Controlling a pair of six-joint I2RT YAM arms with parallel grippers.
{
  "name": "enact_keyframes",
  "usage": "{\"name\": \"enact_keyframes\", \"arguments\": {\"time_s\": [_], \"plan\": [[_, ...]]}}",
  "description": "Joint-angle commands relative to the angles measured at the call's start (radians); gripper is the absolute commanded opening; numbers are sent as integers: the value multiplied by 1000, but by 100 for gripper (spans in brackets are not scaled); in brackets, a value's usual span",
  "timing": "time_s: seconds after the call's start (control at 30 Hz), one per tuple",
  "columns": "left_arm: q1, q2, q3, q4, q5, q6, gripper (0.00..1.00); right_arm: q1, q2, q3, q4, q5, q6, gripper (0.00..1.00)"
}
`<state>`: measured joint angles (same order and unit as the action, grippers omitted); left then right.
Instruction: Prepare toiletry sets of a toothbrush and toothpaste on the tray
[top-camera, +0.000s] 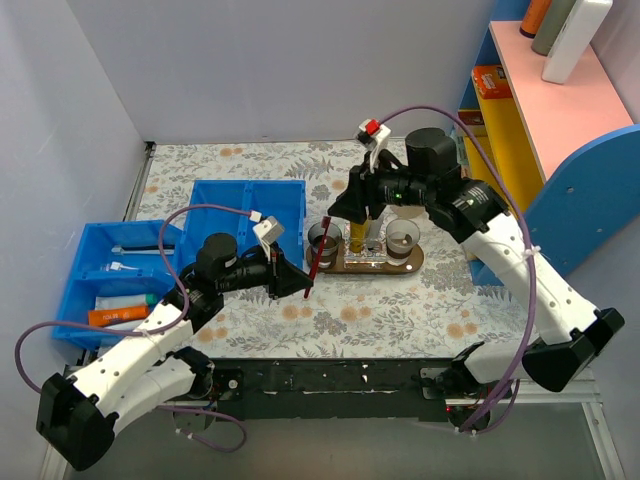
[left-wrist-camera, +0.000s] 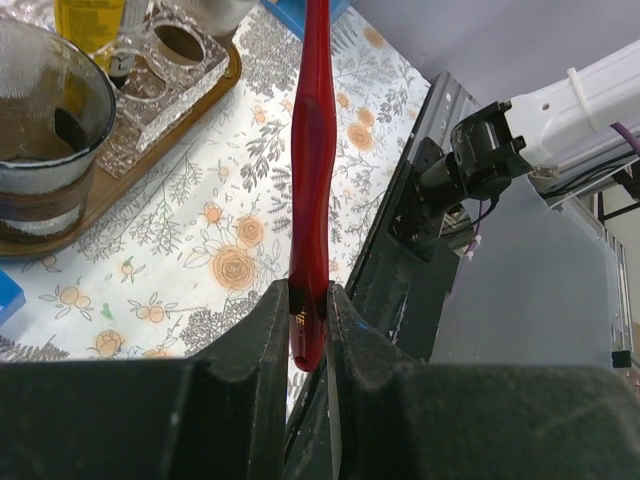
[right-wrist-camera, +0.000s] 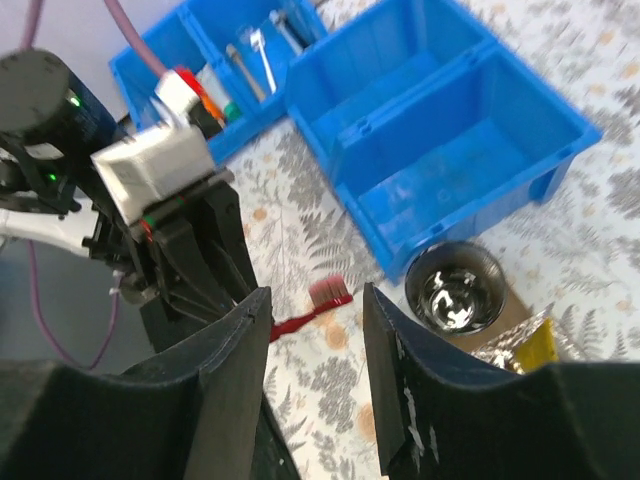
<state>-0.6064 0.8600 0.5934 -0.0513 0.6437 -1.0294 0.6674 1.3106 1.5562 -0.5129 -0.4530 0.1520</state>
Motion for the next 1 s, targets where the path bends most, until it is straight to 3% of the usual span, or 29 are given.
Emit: {"name": "enact_keyframes", "arguments": {"time_s": [0.0, 0.23, 0.53, 0.97], "plan": [[-6, -50, -4, 85, 27, 15, 0, -18, 24, 7, -72, -105, -3, 50], [-6, -46, 8, 57, 45, 52, 0, -49, 21, -33, 8, -245, 87, 50], [-6, -67, 6, 57, 53, 54, 0, -49, 22, -67, 37, -271, 104, 49], [-6, -64, 3, 57, 63, 54, 0, -49, -5, -188, 220, -306, 179, 39]]}}
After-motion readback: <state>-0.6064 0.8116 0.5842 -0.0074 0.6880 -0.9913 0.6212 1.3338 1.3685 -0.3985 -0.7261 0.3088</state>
